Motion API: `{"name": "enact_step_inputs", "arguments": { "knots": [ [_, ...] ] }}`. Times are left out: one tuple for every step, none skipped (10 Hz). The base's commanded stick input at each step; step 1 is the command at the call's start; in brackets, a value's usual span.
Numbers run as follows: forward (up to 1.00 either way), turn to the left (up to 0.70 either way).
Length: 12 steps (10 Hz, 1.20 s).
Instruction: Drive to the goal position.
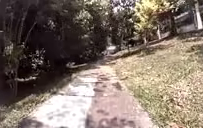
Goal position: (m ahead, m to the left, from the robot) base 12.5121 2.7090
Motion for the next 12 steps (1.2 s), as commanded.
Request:
{"name": "enact_step_inputs", "arguments": {
  "knots": [
    [0.45,0.0],
    [0.45,0.0],
    [0.45,0.0],
    [0.45,0.0],
    [0.45,0.0],
    [0.45,0.0],
    [0.45,0.0],
    [0.45,0.0],
    [0.45,0.0],
    [0.45,0.0],
    [0.45,0.0],
    [0.45,0.0]
  ]
}}
